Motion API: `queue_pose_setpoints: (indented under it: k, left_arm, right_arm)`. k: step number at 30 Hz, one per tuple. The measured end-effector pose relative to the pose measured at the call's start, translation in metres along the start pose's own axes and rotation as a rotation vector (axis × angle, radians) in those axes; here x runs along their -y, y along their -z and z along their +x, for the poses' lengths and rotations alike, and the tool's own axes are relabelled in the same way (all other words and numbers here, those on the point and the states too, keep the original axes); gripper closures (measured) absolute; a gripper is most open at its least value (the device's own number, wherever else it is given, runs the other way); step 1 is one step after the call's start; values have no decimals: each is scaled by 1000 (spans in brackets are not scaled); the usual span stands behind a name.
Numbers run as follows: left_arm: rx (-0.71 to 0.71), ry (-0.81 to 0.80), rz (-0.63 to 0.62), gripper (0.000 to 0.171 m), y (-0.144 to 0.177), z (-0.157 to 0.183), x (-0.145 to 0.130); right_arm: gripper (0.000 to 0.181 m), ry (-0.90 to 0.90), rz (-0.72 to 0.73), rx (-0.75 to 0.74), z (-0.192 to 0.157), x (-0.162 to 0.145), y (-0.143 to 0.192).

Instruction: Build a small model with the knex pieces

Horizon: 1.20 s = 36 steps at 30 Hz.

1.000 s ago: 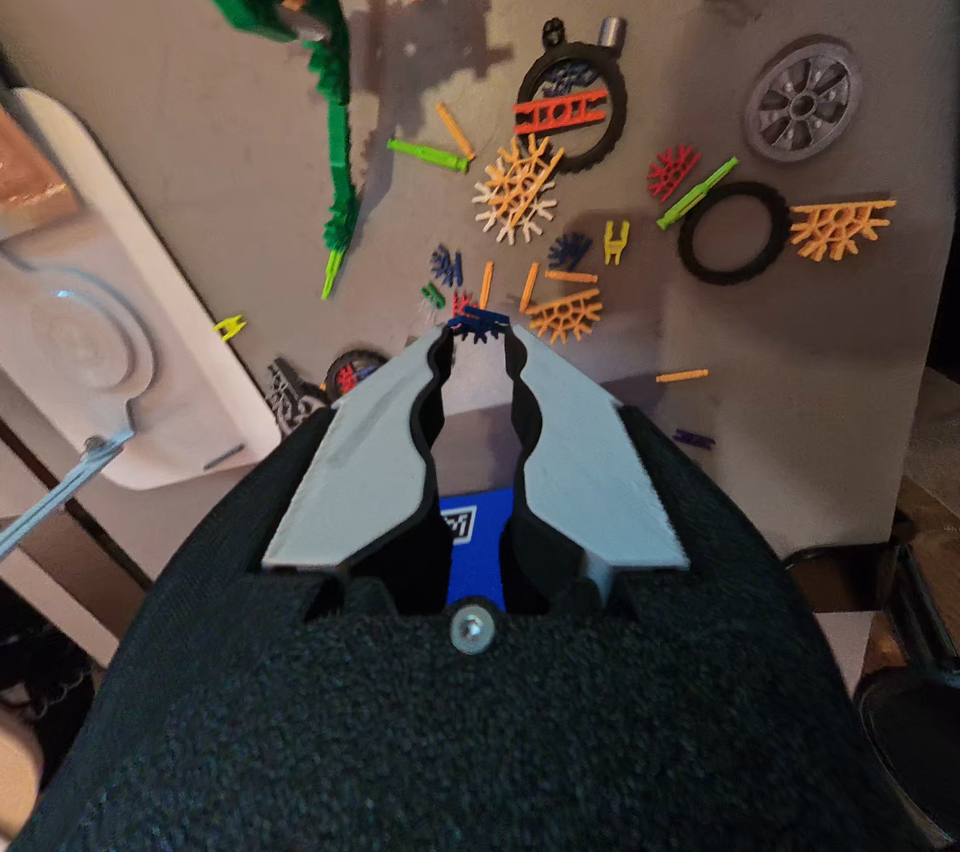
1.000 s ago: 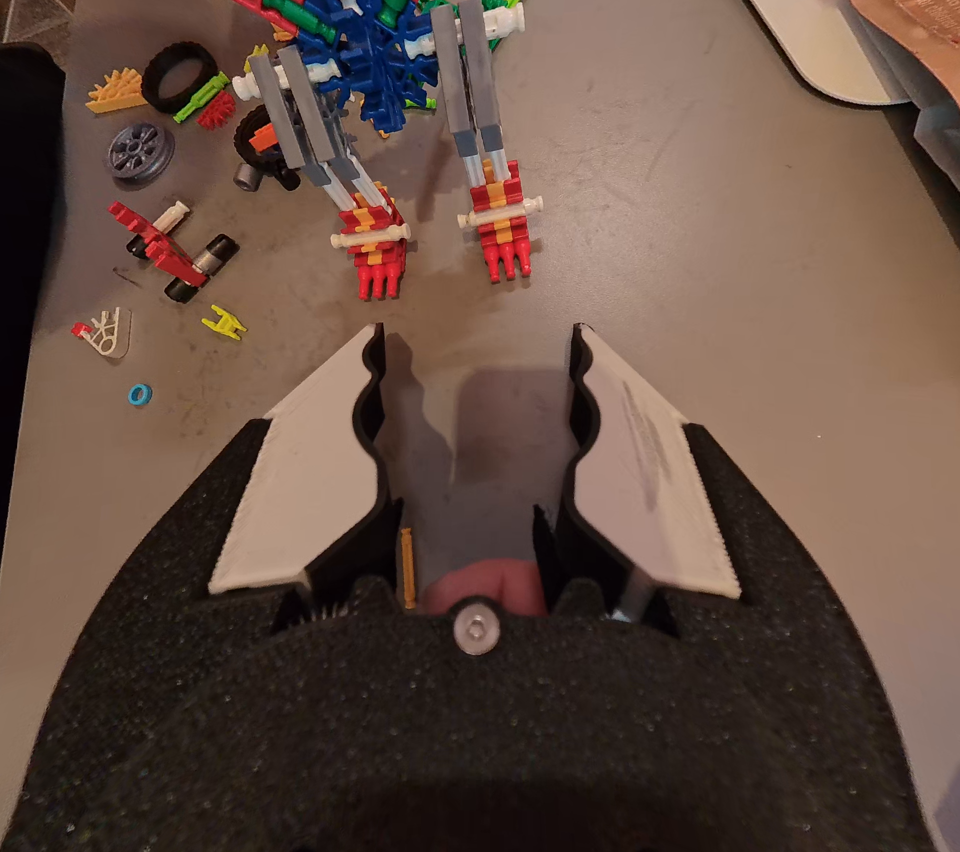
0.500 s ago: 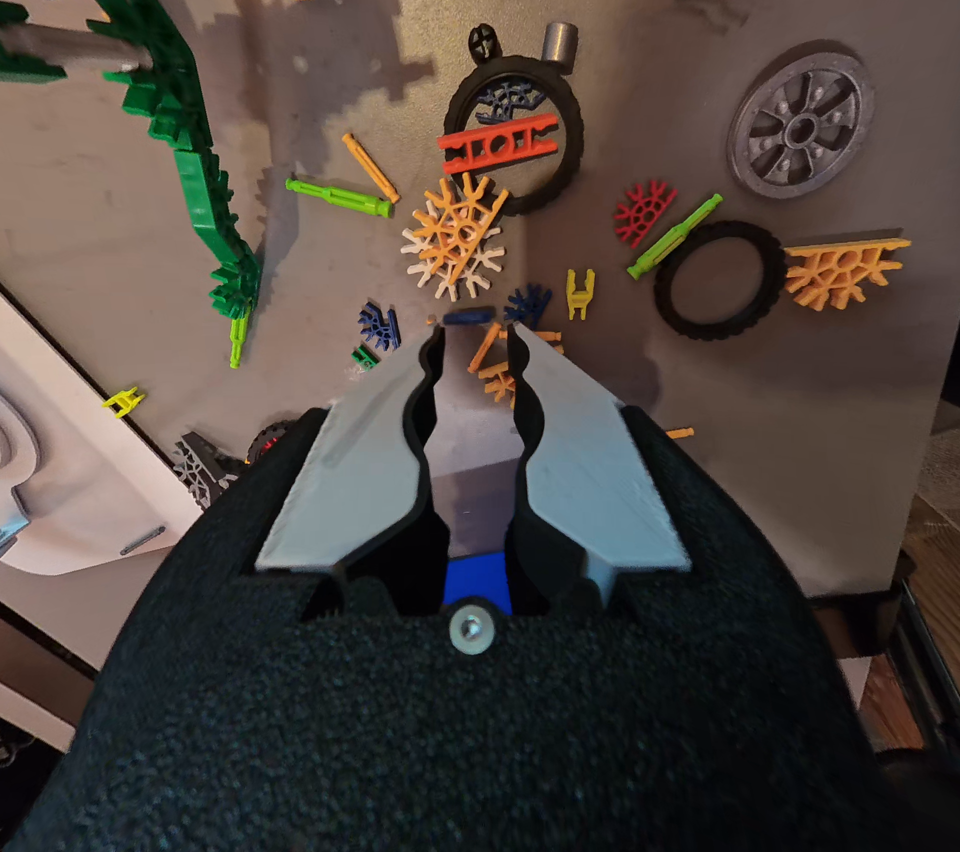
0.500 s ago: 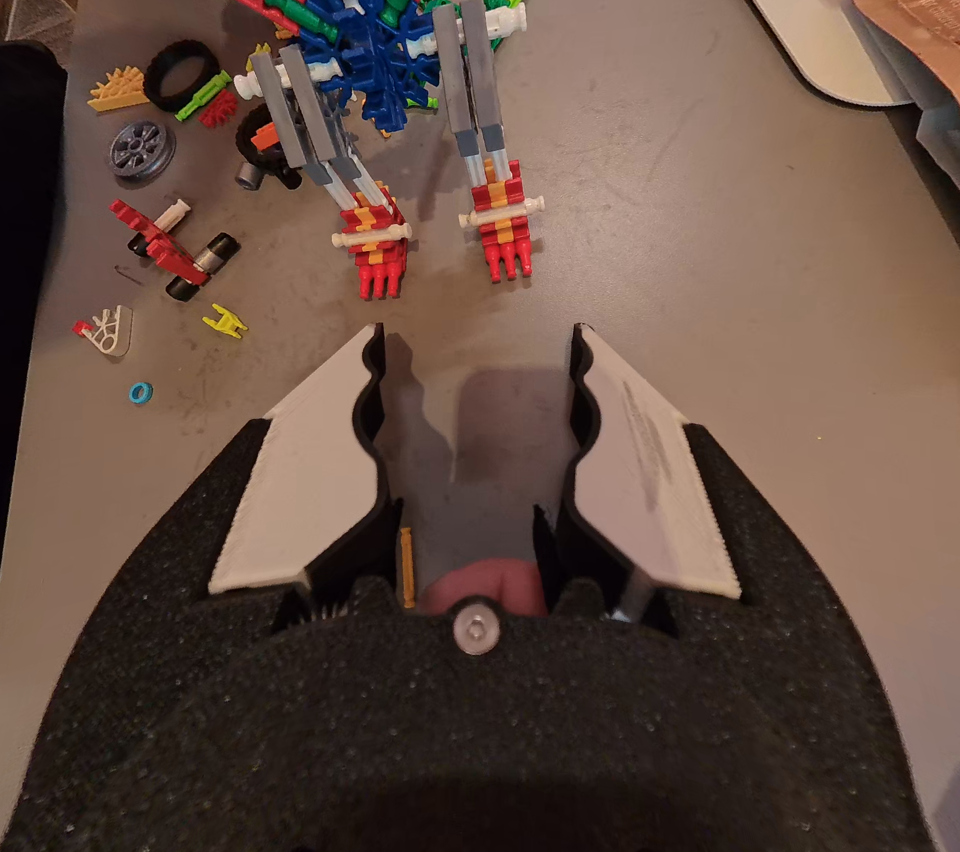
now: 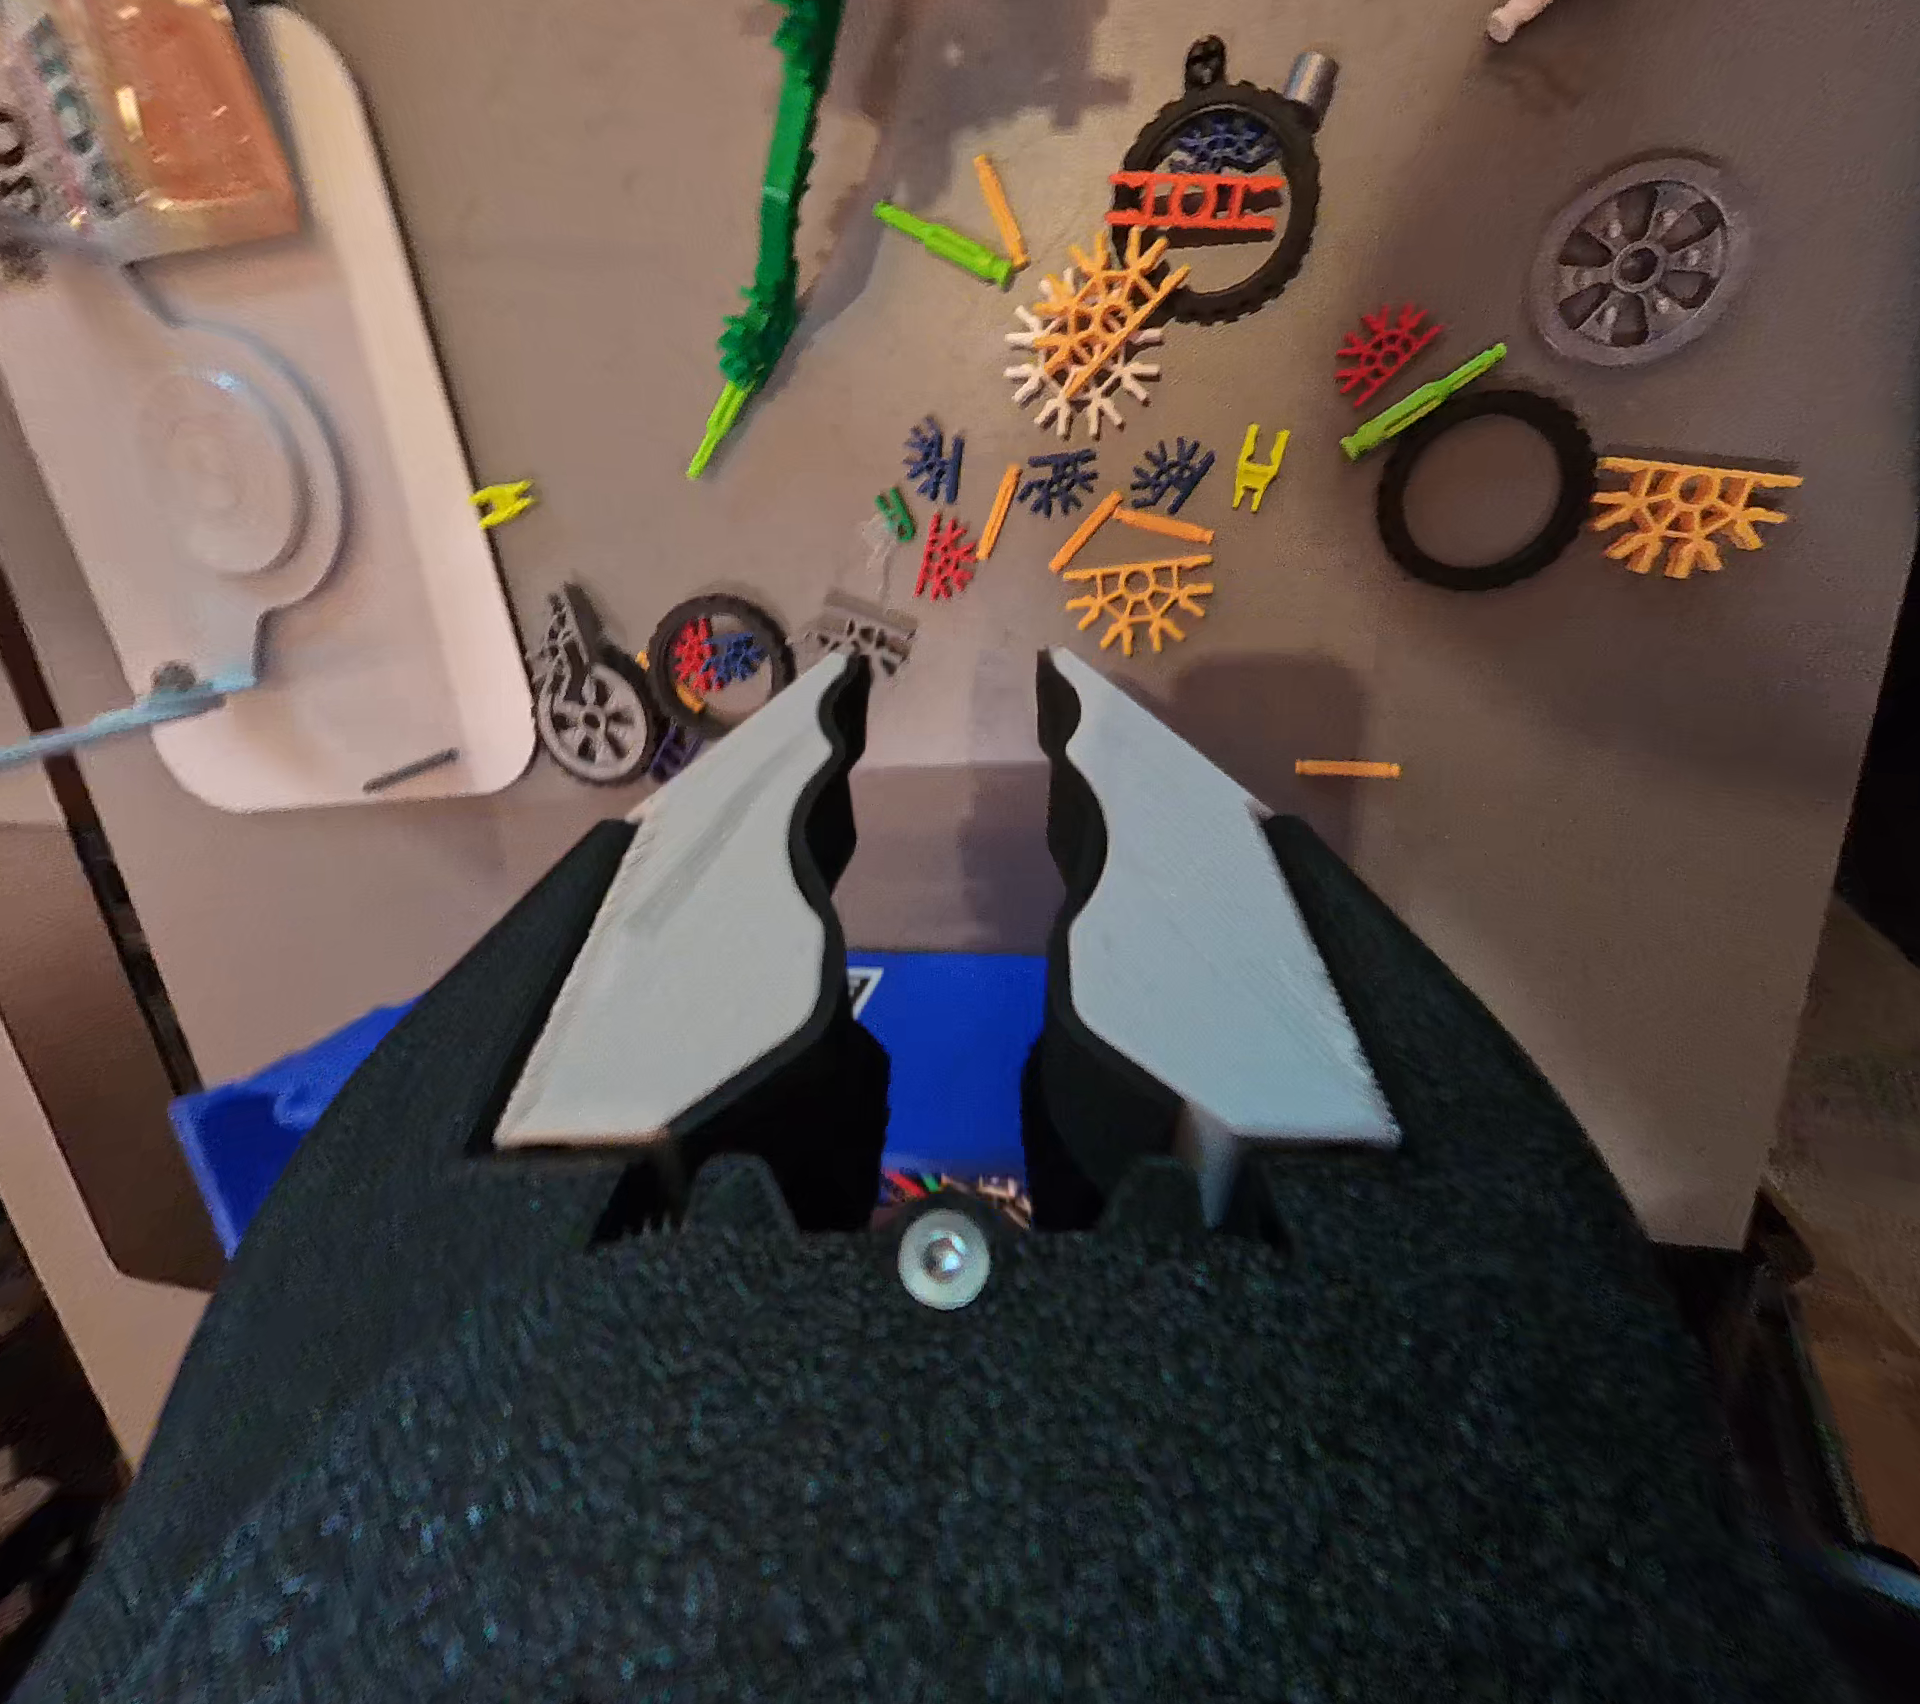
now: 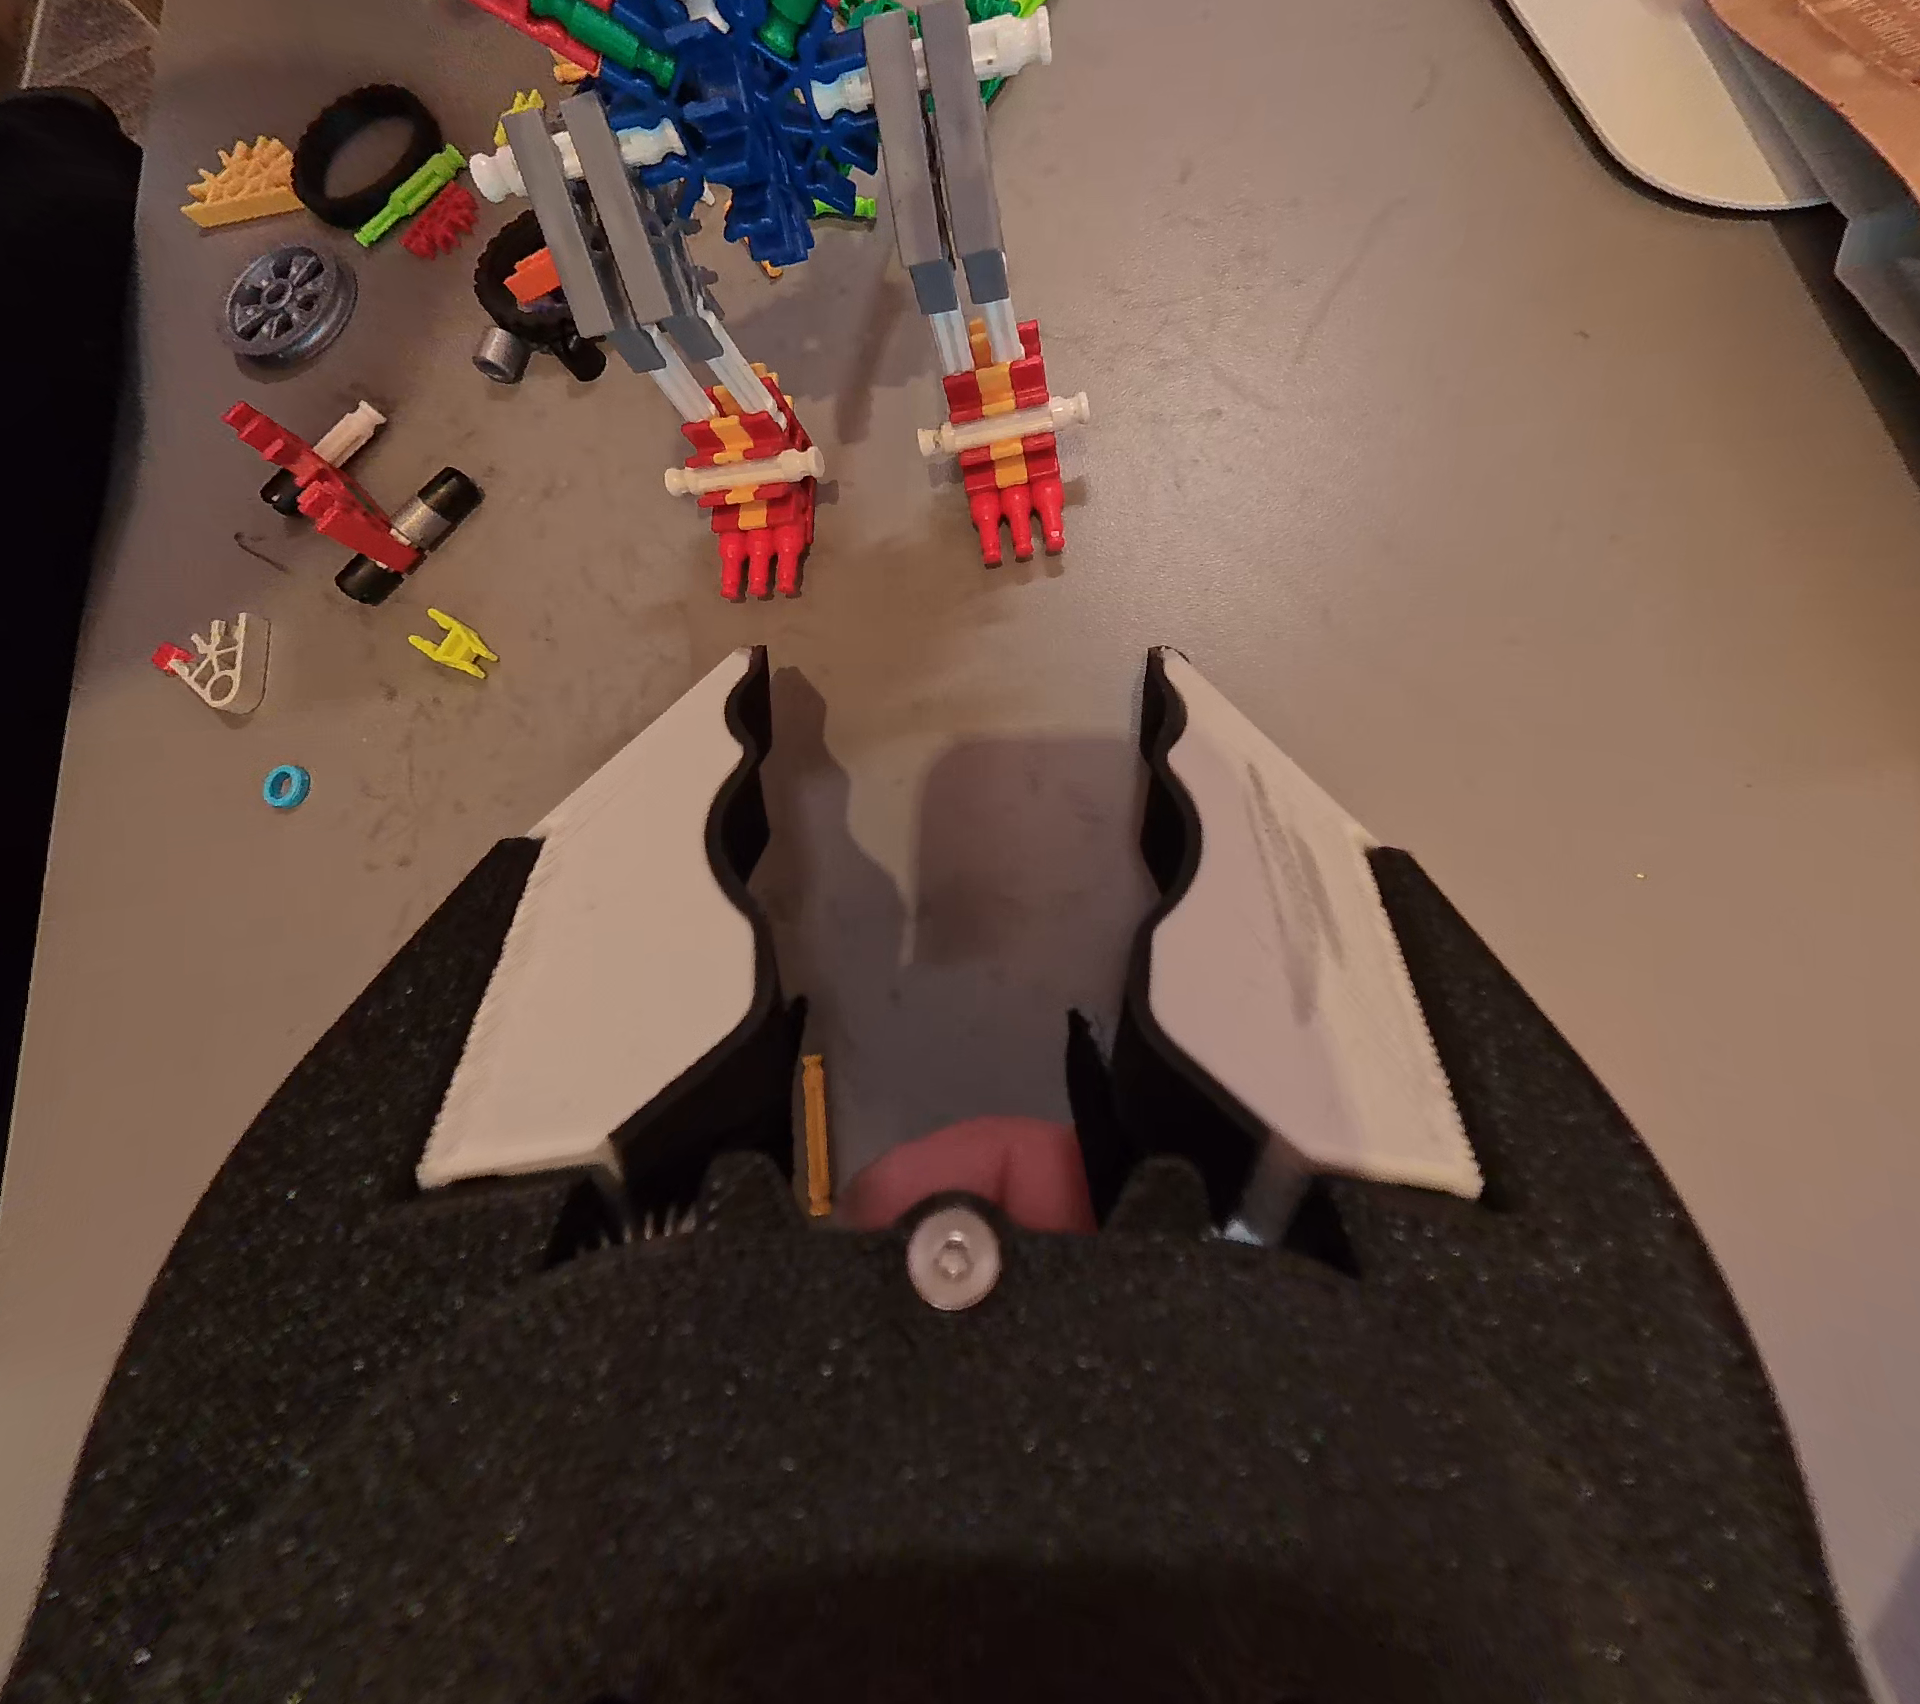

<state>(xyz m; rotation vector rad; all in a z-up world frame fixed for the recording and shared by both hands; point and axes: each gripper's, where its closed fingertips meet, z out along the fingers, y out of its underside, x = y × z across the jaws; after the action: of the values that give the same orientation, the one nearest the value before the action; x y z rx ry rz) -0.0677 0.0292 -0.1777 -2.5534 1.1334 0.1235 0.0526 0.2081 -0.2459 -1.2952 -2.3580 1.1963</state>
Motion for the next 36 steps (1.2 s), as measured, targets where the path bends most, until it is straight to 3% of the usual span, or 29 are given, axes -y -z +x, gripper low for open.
queue_pose_setpoints:
  k: [6, 13, 16, 19, 36]
  left_arm:
    - [171, 124, 49, 141, 32, -31, -31]
    - [390, 259, 21, 141, 24, -78, -83]
    - [466, 315, 80, 146, 28, -94, -90]
    - [605, 349, 103, 137, 40, -113, -100]
    - [597, 204, 211, 137, 39, -88, -85]
  right_arm:
    - [110, -5, 2, 4, 0, 0, 0]
    - [110, -5, 2, 4, 0, 0, 0]
    - [110, -6, 3, 5, 0, 0, 0]
    - [110, -8, 3, 7, 0, 0, 0]
    - [110, -5, 2, 5, 0, 0, 0]
